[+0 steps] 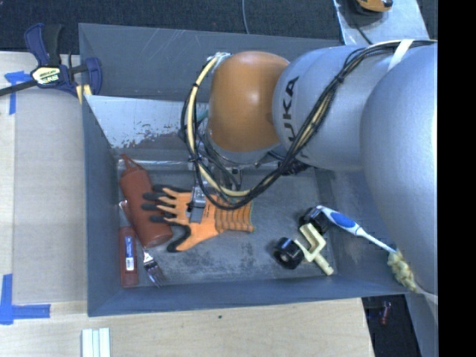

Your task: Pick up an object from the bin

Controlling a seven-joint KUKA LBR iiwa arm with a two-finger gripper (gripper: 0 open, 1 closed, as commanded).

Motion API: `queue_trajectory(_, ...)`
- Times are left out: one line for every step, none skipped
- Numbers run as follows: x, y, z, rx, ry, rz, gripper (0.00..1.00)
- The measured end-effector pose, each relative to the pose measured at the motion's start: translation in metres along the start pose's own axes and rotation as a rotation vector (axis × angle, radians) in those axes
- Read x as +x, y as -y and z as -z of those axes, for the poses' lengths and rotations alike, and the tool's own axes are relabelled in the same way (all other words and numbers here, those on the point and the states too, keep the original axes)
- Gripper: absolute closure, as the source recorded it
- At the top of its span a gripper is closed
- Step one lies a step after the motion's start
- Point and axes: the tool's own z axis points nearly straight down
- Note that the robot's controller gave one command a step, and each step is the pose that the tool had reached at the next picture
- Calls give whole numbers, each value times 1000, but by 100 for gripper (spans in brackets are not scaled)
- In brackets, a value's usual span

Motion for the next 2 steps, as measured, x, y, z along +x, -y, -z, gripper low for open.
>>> queue_trajectory(13, 11, -55, -2, 4, -232, 0)
queue_trajectory(-2, 57, -74, -1, 3, -179, 0)
